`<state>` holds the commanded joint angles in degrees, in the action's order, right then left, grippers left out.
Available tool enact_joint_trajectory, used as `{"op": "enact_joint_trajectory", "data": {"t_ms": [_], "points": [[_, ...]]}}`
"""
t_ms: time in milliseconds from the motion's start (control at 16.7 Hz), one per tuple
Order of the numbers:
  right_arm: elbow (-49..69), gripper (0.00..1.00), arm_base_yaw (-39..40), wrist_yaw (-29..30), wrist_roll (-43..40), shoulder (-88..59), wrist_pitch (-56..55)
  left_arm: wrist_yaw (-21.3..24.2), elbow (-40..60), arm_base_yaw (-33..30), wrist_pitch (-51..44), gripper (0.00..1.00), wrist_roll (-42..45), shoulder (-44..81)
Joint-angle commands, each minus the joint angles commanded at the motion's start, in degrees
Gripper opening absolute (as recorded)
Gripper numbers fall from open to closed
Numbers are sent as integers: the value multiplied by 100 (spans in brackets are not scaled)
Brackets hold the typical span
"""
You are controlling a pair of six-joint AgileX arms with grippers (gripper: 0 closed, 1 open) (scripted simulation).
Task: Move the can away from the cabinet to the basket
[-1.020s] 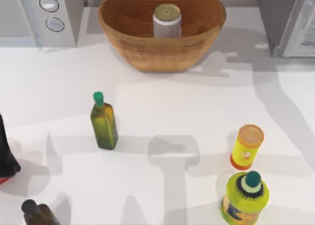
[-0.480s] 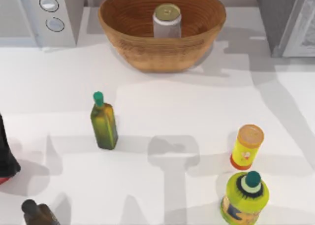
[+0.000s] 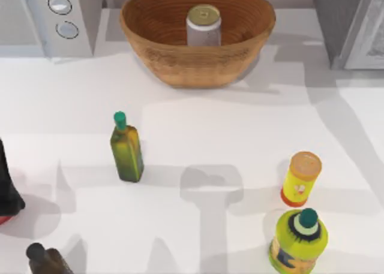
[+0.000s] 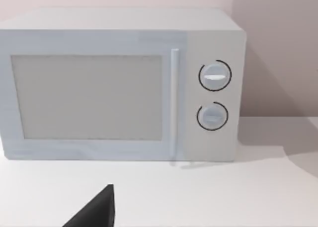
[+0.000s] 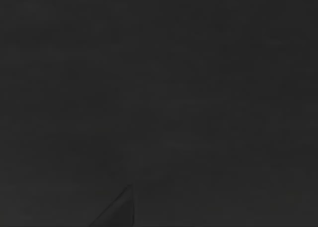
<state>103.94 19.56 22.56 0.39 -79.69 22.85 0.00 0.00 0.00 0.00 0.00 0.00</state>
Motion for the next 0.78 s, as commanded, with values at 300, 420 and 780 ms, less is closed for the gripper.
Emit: {"op": "enact_joint_trajectory", "data": {"t_ms": [300, 420, 780], "points": [[-1117, 100, -232, -226, 1, 912, -299, 0, 0, 0, 0, 100, 0, 0], [-1922, 100, -377, -397, -3, 1523, -469, 0, 0, 0, 0, 100, 0, 0], [-5143, 100, -928, -1060, -20, 3763, -1074, 0, 0, 0, 0, 100, 0, 0]]}}
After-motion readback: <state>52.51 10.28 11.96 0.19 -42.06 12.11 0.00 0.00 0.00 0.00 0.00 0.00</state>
